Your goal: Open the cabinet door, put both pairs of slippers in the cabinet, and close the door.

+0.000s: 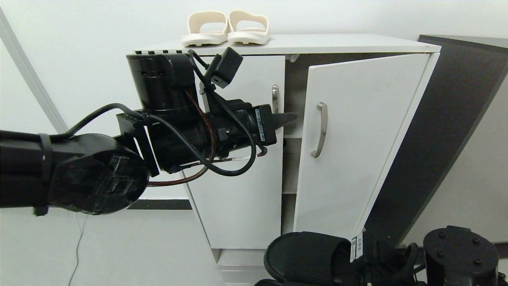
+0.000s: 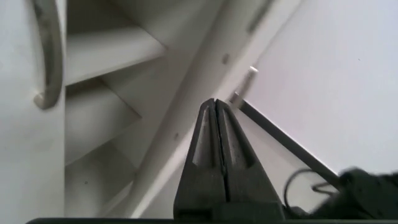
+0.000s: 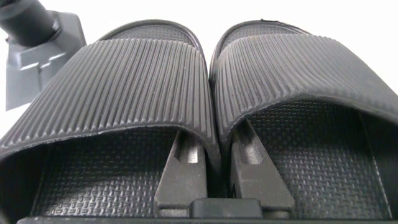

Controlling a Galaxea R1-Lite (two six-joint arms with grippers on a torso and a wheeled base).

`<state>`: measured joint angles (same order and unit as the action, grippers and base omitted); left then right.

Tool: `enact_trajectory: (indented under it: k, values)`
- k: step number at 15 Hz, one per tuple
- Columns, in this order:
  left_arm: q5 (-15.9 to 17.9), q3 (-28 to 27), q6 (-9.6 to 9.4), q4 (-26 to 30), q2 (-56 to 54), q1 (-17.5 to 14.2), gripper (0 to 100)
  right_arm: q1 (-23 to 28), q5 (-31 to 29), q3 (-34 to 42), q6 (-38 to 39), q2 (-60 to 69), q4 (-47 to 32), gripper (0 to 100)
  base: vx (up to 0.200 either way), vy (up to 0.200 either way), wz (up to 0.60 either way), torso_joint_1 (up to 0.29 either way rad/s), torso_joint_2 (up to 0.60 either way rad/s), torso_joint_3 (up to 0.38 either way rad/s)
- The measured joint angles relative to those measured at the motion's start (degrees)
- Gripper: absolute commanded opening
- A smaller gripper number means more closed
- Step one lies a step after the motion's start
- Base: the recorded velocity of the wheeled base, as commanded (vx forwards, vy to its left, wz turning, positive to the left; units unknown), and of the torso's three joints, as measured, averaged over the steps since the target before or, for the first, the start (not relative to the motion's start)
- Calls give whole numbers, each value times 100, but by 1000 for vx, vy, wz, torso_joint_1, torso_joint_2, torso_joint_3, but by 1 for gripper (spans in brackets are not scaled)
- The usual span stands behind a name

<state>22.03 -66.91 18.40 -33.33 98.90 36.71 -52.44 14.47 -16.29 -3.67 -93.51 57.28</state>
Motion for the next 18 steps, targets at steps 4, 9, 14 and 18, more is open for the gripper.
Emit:
enact_trajectory:
  k: [4, 9, 14, 18]
  values:
    - [0, -464, 87, -11, 449, -157, 0, -223, 2, 127, 0, -12, -9, 0, 0, 0, 0, 0, 0, 0]
    - [-57, -922, 311, -9, 877, -239, 0, -354, 2, 218, -10, -80, 0, 0, -80, 0, 0, -2, 3, 0]
    - [-27, -1090, 271, -52, 1192, -132, 0, -391, 9, 234, -10, -196, -2, 0, -120, 0, 0, 1, 1, 1]
    - [-17, -913, 254, -534, 1246, 461, 0, -406, 13, 276, -65, -273, 5, 0, 0, 0, 0, 0, 0, 0]
